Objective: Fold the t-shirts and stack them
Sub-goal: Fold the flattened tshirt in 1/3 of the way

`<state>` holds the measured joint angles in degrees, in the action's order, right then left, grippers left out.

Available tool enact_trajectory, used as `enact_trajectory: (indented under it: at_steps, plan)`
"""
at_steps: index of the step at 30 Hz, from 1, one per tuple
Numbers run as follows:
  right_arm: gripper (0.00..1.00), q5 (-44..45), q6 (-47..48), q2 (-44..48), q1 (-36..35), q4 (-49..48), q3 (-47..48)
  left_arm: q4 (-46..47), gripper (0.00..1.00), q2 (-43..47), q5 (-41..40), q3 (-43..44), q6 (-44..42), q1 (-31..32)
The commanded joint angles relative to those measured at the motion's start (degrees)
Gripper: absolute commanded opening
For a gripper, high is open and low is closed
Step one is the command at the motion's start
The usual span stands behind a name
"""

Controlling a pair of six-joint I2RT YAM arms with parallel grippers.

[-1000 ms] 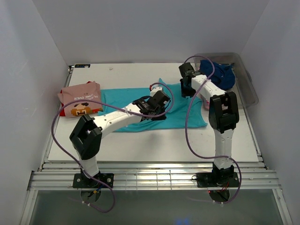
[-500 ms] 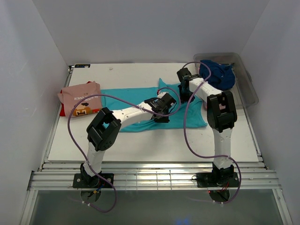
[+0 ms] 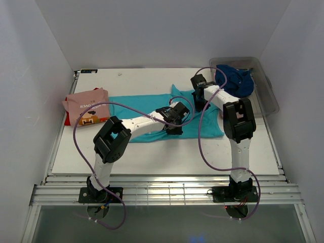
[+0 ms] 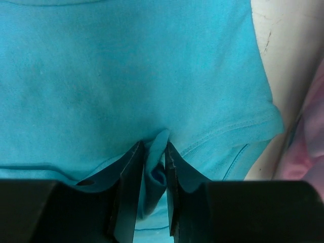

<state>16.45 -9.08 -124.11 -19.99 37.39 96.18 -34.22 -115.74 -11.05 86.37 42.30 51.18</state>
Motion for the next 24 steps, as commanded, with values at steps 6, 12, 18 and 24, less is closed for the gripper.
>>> enact_trajectory:
  at_steps: [6, 12, 18, 24]
  plan:
    - [0.27, 3.24, 3.28, 1.95, 0.04, -2.32, 2.78, 1.26, 0.37, 3.94, 1.38, -4.27, 1.73, 1.46]
    - [0.27, 3.94, 4.25, 1.16, 0.04, -2.58, 4.19, 1.61, 0.36, 4.12, 1.38, -7.88, 2.69, 2.87]
    - [0.22, 3.24, 5.12, 0.63, 0.04, -3.37, 5.24, 1.79, 0.36, 4.03, 1.64, -9.11, 3.75, 4.1]
    - [0.08, 3.24, 5.74, -0.07, 0.04, -3.46, 5.77, 2.49, 0.35, 5.52, -0.99, -6.13, 2.43, 5.68]
